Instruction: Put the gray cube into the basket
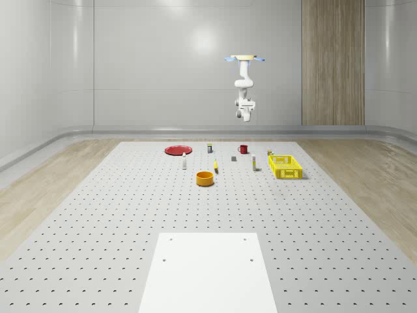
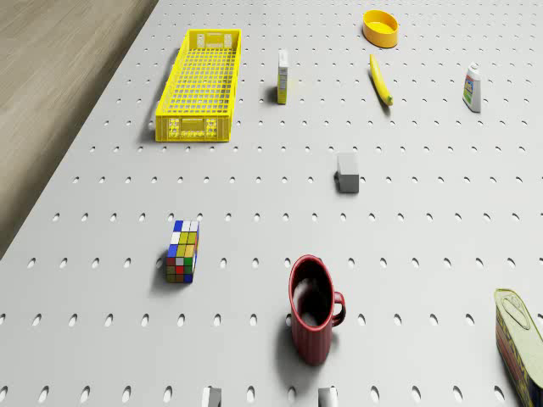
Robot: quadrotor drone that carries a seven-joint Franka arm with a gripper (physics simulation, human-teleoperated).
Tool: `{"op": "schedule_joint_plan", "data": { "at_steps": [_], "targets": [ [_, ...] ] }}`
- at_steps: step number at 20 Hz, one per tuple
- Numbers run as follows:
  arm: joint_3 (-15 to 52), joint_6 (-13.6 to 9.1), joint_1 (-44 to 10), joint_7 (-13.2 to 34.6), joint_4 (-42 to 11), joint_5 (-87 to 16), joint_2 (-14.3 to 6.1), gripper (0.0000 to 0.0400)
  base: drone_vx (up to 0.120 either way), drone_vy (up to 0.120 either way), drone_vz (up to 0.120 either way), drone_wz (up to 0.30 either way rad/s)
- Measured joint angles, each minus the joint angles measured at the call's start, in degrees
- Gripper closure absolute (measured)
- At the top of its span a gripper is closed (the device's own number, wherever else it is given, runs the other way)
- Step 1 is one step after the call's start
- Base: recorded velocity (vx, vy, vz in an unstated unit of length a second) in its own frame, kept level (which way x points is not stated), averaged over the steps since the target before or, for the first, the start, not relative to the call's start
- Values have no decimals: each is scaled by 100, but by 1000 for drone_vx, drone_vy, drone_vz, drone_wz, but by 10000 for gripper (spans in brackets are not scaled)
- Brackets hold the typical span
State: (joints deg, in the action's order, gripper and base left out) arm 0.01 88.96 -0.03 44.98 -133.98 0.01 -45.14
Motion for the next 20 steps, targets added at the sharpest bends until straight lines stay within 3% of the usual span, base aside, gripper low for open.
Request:
{"op": "schedule_joint_plan", "data": {
  "at_steps": [10, 17, 20],
  "targets": [
    [13, -832, -23, -12, 1183, 9, 306, 0, 0, -108, 0, 0],
    [18, -1057, -32, -15, 1595, 12, 462, 0, 0, -120, 0, 0],
    [20, -1085, -34, -16, 1657, 13, 483, 0, 107, -120, 0, 0]
  ]
}}
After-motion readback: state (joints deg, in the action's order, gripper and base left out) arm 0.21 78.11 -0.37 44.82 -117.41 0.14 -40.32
